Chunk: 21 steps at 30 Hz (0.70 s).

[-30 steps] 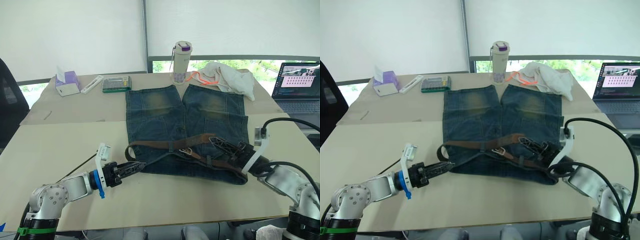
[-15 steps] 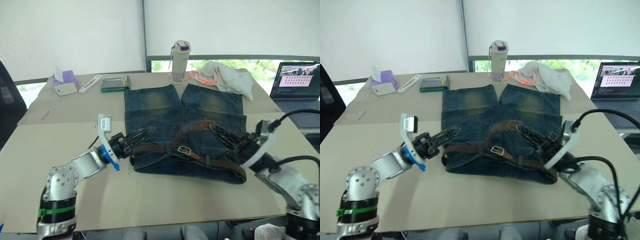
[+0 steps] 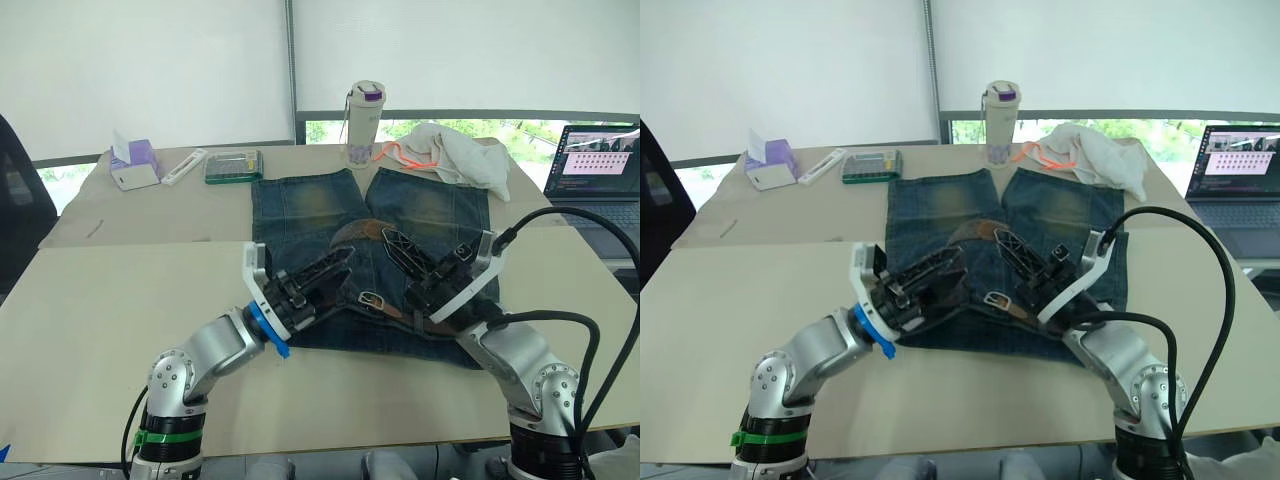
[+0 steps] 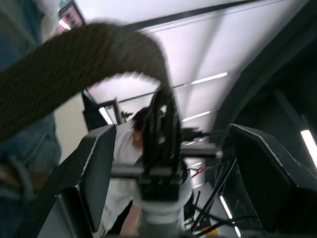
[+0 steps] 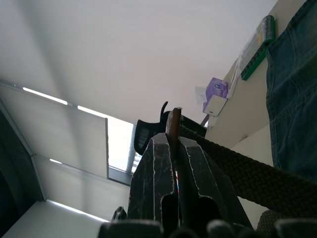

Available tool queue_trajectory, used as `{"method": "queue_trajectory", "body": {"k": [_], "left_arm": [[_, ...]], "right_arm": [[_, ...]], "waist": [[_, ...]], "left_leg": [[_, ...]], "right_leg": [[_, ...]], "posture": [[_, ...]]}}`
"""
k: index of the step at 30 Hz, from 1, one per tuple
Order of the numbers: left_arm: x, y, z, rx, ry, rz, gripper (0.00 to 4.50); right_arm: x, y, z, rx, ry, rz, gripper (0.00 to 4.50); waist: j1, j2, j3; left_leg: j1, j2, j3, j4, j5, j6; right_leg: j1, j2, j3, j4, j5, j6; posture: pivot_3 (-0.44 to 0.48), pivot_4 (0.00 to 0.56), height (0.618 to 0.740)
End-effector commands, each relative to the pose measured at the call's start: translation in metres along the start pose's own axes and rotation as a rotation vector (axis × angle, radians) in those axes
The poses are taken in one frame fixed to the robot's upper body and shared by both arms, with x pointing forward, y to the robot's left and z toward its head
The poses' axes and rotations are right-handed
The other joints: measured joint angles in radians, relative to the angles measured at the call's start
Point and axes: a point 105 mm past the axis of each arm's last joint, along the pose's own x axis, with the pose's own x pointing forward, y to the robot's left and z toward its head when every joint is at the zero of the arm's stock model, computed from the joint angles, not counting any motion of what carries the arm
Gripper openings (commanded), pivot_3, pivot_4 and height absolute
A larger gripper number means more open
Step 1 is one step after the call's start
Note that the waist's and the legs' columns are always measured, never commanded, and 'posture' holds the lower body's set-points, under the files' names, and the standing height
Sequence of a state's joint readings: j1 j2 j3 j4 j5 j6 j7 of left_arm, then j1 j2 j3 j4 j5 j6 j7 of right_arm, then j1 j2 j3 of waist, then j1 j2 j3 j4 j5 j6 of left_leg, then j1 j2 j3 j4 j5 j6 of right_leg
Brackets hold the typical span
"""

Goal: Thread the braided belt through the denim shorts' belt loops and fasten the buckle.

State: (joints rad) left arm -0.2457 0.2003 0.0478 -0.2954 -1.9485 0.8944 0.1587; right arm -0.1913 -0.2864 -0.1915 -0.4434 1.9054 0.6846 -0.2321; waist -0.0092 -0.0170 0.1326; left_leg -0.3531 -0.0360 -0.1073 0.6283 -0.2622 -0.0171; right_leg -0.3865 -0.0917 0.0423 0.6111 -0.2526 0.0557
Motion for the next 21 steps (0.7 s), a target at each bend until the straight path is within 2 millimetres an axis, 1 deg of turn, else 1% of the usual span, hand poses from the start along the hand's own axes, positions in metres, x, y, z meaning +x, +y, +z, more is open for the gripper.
{"method": "queue_trajectory", "body": {"k": [1,3,6,10,13,16,19,21], "left_arm": [[0.007,-0.006,-0.002,-0.014,0.017,-0.034,3.87],[0.01,0.001,0.005,-0.047,-0.014,-0.019,3.87],[0.013,0.001,0.017,-0.093,-0.094,-0.044,3.87],[0.009,0.001,0.028,-0.107,-0.144,-0.064,3.87],[0.007,0.004,0.028,-0.083,-0.111,-0.031,3.87],[0.009,0.002,0.029,-0.083,-0.107,-0.057,3.87],[0.008,0.004,0.027,-0.088,-0.099,-0.057,3.87],[0.007,0.004,0.026,-0.092,-0.097,-0.062,3.26]], "right_arm": [[-0.002,0.017,0.002,-0.037,0.001,0.073,0.0],[-0.004,0.018,0.0,-0.049,0.025,0.083,0.0],[-0.008,0.016,0.0,-0.051,0.038,0.082,0.0],[-0.017,0.012,0.002,-0.05,0.053,0.072,0.0],[-0.021,0.011,0.0,-0.051,0.068,0.074,0.0],[-0.023,0.009,-0.002,-0.05,0.082,0.067,0.0],[-0.024,0.006,-0.001,-0.049,0.081,0.051,0.0],[-0.025,0.006,-0.002,-0.054,0.089,0.052,0.0]], "waist": [[-0.001,0.0,0.0],[-0.001,0.0,0.0],[-0.002,0.0,0.0],[-0.002,0.0,0.0],[-0.002,0.0,0.0],[-0.002,0.0,0.0],[-0.002,0.0,0.0],[-0.002,0.0,0.0]], "left_leg": [[0.0,0.0,0.001,0.0,0.0,0.0],[0.0,0.0,0.001,0.0,0.0,0.0],[0.0,0.0,0.003,0.0,0.0,0.0],[-0.001,0.0,0.004,0.0,0.0,0.0],[0.0,0.0,0.004,0.0,0.0,0.0],[0.0,0.0,0.004,0.0,0.0,0.0],[0.0,0.0,0.004,0.0,0.0,0.0],[0.0,0.0,0.004,0.0,0.0,0.0]], "right_leg": [[0.0,0.0,0.0,0.0,0.0,0.0],[0.0,0.0,0.0,0.0,0.0,0.0],[0.0,0.0,0.0,-0.001,0.0,0.0],[0.0,0.0,0.0,-0.001,0.0,0.0],[0.0,0.0,0.0,0.0,0.0,0.0],[0.0,0.001,0.0,0.0,0.0,0.0],[0.0,0.0,0.0,-0.001,0.0,0.0],[0.0,0.0,0.0,-0.001,0.0,0.0]], "posture": [[0.0,0.15,0.74],[0.0,0.15,0.74],[0.0,0.15,0.74],[0.0,0.15,0.74],[0.0,0.15,0.74],[0.0,0.15,0.74],[0.0,0.15,0.74],[0.0,0.15,0.74]]}}
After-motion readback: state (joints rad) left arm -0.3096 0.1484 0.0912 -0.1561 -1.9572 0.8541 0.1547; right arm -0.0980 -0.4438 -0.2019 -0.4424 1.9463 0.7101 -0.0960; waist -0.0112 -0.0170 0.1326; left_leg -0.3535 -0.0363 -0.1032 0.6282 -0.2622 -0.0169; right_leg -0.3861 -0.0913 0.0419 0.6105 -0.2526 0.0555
